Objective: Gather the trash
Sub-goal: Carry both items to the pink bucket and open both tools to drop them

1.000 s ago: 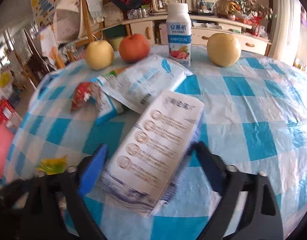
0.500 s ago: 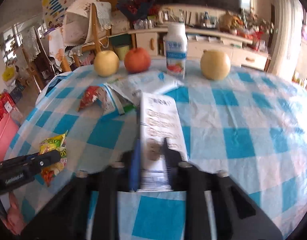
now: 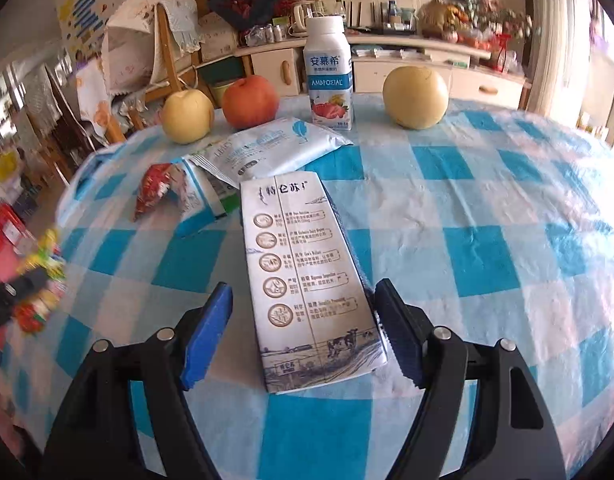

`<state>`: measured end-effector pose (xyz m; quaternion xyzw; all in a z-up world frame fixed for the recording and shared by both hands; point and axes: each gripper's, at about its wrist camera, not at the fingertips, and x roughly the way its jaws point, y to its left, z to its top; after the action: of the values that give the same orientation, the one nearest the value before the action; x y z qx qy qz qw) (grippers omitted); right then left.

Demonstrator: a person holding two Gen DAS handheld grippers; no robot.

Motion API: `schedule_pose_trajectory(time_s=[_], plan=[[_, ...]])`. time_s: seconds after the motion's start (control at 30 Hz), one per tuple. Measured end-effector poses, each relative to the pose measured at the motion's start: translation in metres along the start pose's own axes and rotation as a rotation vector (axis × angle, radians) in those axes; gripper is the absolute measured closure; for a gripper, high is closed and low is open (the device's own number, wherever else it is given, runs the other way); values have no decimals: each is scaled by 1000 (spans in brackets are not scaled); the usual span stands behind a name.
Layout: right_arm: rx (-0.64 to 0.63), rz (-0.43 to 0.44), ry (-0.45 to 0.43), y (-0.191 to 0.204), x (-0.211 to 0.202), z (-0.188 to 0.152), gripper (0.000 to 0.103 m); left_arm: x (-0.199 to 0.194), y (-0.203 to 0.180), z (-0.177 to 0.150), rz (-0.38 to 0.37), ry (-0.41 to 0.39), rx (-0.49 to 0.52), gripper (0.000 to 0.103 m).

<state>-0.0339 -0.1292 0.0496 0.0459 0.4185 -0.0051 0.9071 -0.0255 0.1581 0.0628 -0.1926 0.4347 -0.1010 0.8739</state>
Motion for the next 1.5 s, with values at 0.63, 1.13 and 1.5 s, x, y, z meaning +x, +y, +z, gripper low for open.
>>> schedule_pose_trajectory(time_s=[0.63,1.13,1.5], plan=[[-105,66,-79,44,-34,1,44,-25,31,20,34,-72,-70,71],[-312,470,-128,226,-78,42,44,-94,121,56,263,-268,-239,71],[-399,760,4,382,-66,50,44,-162,250,55,562,-368,-549,71]])
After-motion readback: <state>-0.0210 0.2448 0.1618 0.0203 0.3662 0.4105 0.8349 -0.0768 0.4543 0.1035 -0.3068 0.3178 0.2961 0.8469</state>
